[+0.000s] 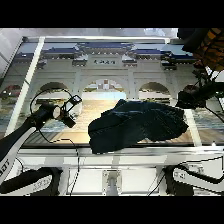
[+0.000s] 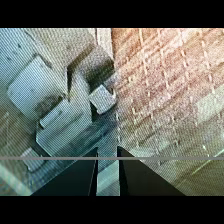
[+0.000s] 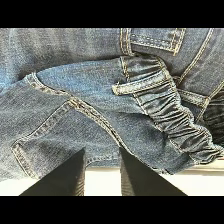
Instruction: Fold the clothes and pants, and hang the long-sleeved shirts on hangers.
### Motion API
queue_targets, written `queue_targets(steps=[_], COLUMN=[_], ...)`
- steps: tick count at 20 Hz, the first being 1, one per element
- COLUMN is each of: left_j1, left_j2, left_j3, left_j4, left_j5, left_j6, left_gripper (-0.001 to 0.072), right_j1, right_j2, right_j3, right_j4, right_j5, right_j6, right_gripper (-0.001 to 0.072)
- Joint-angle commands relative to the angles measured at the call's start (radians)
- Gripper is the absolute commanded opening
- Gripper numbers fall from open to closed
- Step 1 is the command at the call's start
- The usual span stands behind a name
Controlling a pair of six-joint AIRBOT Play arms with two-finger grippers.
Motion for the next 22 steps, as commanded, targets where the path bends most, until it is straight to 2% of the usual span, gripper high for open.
queue_targets(steps=[1, 12, 13, 14, 15, 18, 22], left_j1=[0.0, 0.0, 0.0, 0.0, 0.0, 0.0, 0.0], left_j2=[0.0, 0.0, 0.0, 0.0, 0.0, 0.0, 0.0], left_j3=[0.0, 0.0, 0.0, 0.0, 0.0, 0.0, 0.0], left_j4=[0.0, 0.0, 0.0, 0.0, 0.0, 0.0, -0.001], left_j5=[0.0, 0.0, 0.0, 0.0, 0.0, 0.0, 0.0], left_j6=[0.0, 0.0, 0.0, 0.0, 0.0, 0.0, 0.0], left_gripper=[0.016, 0.016, 0.016, 0.016, 0.0159, 0.016, 0.016], right_j1=[0.001, 0.001, 0.001, 0.0, 0.0, 0.0, 0.0], right_j2=[-0.001, -0.001, -0.001, -0.001, -0.001, -0.001, -0.001], right_j3=[0.001, 0.001, 0.004, 0.013, 0.024, 0.061, 0.123], right_j4=[0.0, 0.0, -0.002, -0.008, -0.007, -0.005, -0.005], right_j5=[0.0, -0.002, -0.051, -0.188, -0.315, -0.578, -0.724], right_j6=[0.0, 0.0, -0.008, -0.065, -0.075, -0.075, -0.075], right_gripper=[0.0223, 0.0223, 0.0223, 0.0223, 0.0223, 0.0223, 0.0223])
